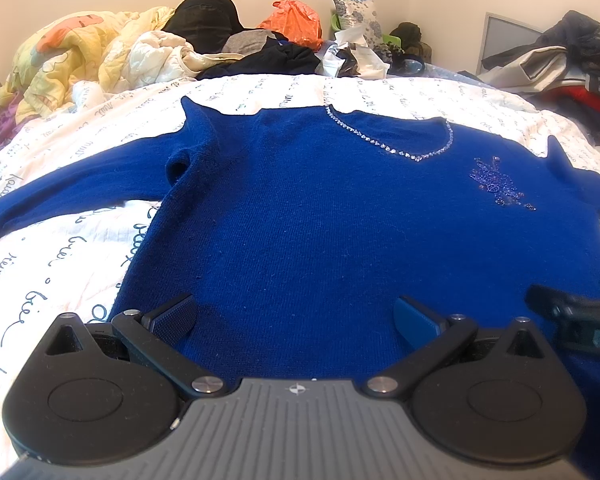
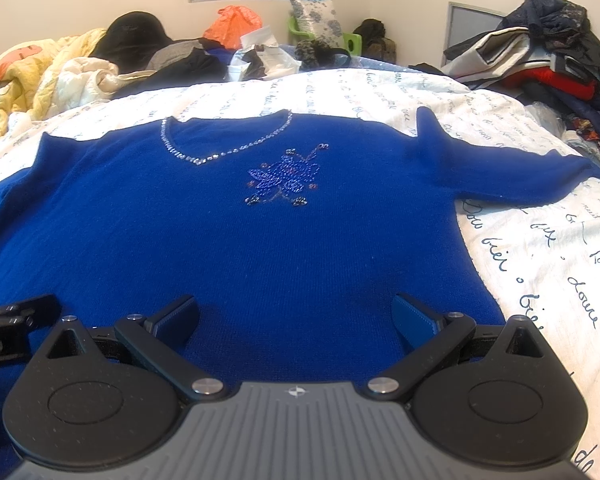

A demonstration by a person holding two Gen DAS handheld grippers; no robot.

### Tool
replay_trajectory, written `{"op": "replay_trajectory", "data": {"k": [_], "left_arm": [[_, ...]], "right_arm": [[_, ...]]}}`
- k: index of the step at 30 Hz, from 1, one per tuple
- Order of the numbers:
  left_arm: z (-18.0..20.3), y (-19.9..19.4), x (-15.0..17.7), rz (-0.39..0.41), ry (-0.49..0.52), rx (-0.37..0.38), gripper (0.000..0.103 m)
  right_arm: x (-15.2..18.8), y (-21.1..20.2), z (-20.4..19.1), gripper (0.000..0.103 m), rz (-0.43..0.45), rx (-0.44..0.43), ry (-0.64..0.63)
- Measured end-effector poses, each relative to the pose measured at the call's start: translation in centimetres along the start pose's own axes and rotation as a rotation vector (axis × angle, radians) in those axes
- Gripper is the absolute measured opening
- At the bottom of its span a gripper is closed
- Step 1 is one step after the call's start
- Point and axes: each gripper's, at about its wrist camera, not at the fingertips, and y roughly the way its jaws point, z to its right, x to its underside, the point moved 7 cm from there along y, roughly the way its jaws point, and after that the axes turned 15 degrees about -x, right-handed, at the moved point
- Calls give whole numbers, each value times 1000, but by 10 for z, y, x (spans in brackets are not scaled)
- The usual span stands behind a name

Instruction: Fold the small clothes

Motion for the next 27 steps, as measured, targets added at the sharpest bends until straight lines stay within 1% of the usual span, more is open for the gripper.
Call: {"op": "replay_trajectory", "data": {"k": [3, 7, 10, 12, 15, 16, 18, 20, 23, 25, 27], "left_arm": [[0, 0, 0, 0, 0, 0, 103], [0, 0, 0, 0, 0, 0, 103], [0, 0, 0, 0, 0, 0, 103], [0, 0, 0, 0, 0, 0, 103], [0, 0, 0, 0, -1, 0, 103], [0, 0, 0, 0, -1, -1, 103], [0, 0, 0, 0, 0, -1, 103], [0, 0, 0, 0, 0, -1, 103], [0, 0, 0, 0, 0, -1, 103], [0, 0, 0, 0, 0, 0, 103], [0, 0, 0, 0, 0, 0, 103]], "right_arm": [[4, -8, 3, 103, -18, -31, -17], [18, -28, 10, 103, -43, -70, -65], [31, -46, 16, 103, -59, -92, -75], [36, -56, 18, 103, -95, -101, -77], [45, -74, 21, 103, -179, -114, -88], [46, -80, 24, 103, -201, -111, -72], [42, -90, 28, 103, -216, -110, -19], [24, -103, 25, 103, -149, -145, 27], [-11, -106, 8, 103, -42, -209, 28], [-27, -91, -4, 103, -13, -229, 2], [-29, -66, -11, 103, -38, -235, -4]]}}
